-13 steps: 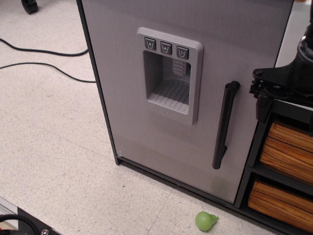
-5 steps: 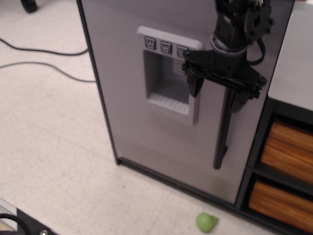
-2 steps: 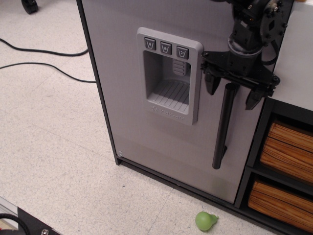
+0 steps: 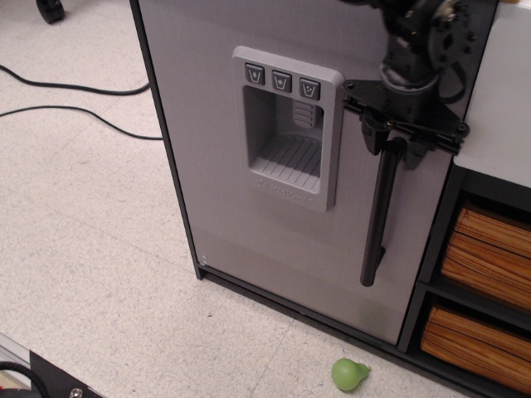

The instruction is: Open fridge

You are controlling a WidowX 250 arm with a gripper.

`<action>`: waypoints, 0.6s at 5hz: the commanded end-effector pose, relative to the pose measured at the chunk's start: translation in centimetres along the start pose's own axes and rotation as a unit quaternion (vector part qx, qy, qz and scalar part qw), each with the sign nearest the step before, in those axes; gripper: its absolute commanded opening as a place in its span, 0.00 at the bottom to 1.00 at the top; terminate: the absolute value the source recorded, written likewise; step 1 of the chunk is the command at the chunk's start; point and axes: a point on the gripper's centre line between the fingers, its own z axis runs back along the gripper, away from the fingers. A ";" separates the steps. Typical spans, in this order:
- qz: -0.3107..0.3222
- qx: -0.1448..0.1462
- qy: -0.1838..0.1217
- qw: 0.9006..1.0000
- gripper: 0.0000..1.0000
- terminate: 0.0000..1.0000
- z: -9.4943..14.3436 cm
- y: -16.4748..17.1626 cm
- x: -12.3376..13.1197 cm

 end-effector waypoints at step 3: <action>-0.061 -0.030 -0.013 0.998 0.00 0.00 4.2 1.4 -4.8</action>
